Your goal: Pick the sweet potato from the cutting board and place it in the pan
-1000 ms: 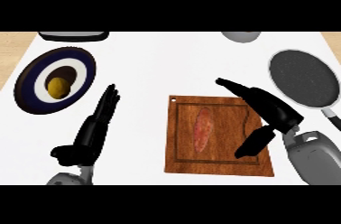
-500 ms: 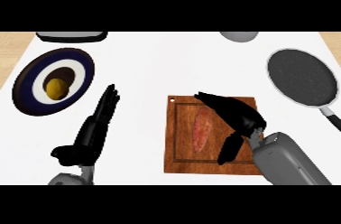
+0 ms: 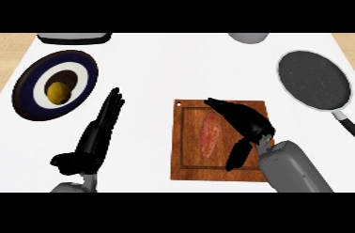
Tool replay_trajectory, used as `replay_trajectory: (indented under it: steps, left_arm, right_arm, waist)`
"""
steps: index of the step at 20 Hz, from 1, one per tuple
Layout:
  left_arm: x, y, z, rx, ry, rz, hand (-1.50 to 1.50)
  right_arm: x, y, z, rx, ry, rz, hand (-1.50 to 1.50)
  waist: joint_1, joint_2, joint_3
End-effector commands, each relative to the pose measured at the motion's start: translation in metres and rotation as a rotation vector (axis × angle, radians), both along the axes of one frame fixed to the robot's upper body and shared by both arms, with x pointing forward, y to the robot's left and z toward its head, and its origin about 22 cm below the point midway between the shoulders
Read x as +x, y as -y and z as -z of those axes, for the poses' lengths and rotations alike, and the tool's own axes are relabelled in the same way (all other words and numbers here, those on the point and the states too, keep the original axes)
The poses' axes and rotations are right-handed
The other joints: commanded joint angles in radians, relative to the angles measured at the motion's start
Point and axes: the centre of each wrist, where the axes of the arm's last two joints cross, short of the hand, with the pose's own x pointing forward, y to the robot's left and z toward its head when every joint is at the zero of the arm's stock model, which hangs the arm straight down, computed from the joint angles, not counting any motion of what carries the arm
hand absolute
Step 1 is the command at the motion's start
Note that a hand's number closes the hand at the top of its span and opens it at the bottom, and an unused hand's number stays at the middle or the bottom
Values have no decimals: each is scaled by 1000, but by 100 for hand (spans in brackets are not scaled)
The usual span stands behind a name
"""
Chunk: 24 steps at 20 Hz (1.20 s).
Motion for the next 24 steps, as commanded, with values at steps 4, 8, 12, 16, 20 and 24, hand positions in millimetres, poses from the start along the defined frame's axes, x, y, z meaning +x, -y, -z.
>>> replay_trajectory:
  steps: [4,8,12,16,20,24]
  left_arm:
    - [-10,-4,21,-2,-19,-5,0]
    - [7,-13,1,9,3,-8,0]
    - [10,2,-16,-1,-14,0,0]
    - [-3,-5,5,7,-7,7,0]
    - [2,4,4,2,-6,6,0]
    - [-9,0,-4,3,-4,9,0]
  right_arm:
    - [9,-5,17,32,-6,25,-150]
    - [14,-6,34,3,-23,22,-150]
    - [19,-31,49,-28,-43,42,-150]
    - [23,-23,66,-87,-101,-60,150]
    - [21,-30,73,-125,-15,-133,150]
    - [30,-17,73,-131,4,-115,150]
  waist:
    - [1,0,0]
    - [0,1,0]
    - [3,1,0]
    - [10,3,0]
    - [5,2,0]
    - [5,1,0]
